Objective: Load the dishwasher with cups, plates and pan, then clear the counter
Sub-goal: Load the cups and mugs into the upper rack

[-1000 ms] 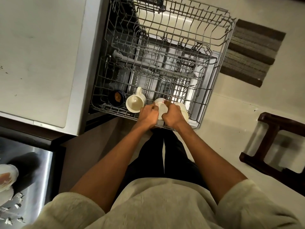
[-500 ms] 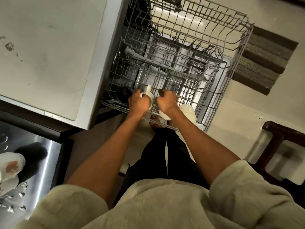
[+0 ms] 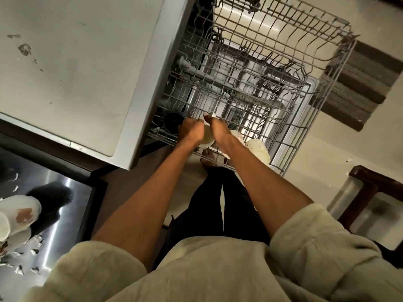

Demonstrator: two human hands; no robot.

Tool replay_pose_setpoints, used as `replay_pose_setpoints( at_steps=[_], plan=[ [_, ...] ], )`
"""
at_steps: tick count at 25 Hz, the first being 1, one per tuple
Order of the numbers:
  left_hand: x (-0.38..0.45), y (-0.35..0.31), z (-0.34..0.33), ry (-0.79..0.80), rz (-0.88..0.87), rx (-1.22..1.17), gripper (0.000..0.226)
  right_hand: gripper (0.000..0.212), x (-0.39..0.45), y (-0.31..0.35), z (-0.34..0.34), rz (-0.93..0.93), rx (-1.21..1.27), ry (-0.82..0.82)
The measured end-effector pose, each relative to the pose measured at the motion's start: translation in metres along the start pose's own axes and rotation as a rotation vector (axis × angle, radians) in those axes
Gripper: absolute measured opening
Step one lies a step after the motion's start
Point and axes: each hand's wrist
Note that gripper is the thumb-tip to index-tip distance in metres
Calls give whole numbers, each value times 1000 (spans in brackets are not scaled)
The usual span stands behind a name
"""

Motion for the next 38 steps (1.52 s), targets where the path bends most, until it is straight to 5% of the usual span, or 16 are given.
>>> replay_pose_setpoints(
  at_steps=[8, 11, 13, 19, 27, 33, 38],
  plan=[
    [-11, 12, 2, -42, -43, -234, 19, 59, 3, -13, -1, -41, 90, -218],
    [-7, 16, 4, -107, -5, -324, 18, 42, -4, -14, 6, 28, 202, -133],
    [-7, 16, 4, -106, 27, -382, 22, 50, -11, -14, 14, 29, 321, -14],
    [0, 21, 11, 147, 133, -633, 13, 28, -26, -17, 41, 45, 528, 304],
    [-4, 32, 15, 235, 131, -625, 27, 21, -27, -21, 47, 48, 538, 285],
    [-18, 30, 0, 83, 39, -629, 45, 8, -27, -19, 46, 231, 235, 3],
    [-20, 28, -16, -230, -198, -135, 88, 30, -27, -18, 42, 444, -100, -272]
  ],
)
Point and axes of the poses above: each hand's wrist, its own x-axis towards the middle knuckle, its own z-axis out of the back of the hand, y = z × x, and after that the axes turned 5 degrees about -z, right-handed
